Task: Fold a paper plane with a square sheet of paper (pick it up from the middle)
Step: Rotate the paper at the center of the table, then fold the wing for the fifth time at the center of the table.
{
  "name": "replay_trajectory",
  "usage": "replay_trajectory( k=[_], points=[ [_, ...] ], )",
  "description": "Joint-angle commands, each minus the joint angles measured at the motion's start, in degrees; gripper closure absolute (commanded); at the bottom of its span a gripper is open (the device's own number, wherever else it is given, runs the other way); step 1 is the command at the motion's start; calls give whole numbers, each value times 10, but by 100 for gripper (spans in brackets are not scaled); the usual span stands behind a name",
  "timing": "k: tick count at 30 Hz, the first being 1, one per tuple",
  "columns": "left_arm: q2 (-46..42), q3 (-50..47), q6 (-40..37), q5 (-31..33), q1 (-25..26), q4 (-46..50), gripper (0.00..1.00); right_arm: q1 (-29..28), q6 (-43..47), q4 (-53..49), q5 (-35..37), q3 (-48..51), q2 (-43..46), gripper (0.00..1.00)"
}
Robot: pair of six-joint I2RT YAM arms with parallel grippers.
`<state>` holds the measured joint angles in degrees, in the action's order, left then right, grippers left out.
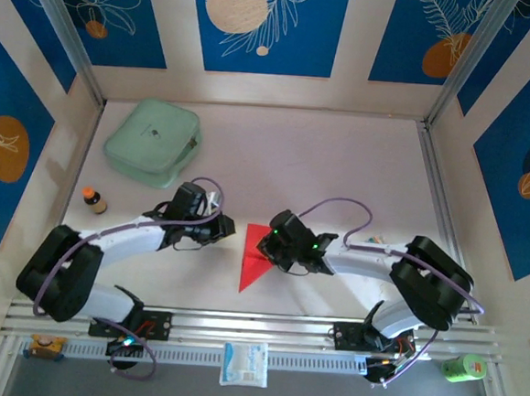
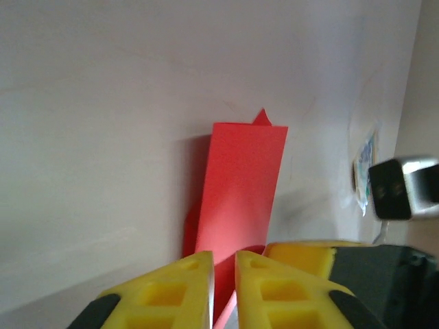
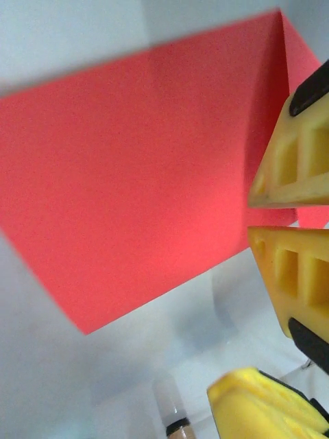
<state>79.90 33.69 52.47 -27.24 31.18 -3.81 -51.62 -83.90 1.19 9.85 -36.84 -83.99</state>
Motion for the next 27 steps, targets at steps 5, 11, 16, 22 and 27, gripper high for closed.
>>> replay_trajectory(
  k=[5,11,16,22,27],
  points=[
    [96,47,10,-42,59,-72,88,56,134,-72,-71,36,40,84],
    [153,44,27,-31,61,-96,90,78,160,-36,-126,59,37,79],
    [185,42,19,-29,60,-88,91,88,167,-52,-132,61,35,64],
    [214,-13,67,-51,41,-194,93,108,176,-13,-183,68,19,60],
    [216,-20,67,-57,39,-203,93,115,165,20,-209,68,-1,60]
  ],
)
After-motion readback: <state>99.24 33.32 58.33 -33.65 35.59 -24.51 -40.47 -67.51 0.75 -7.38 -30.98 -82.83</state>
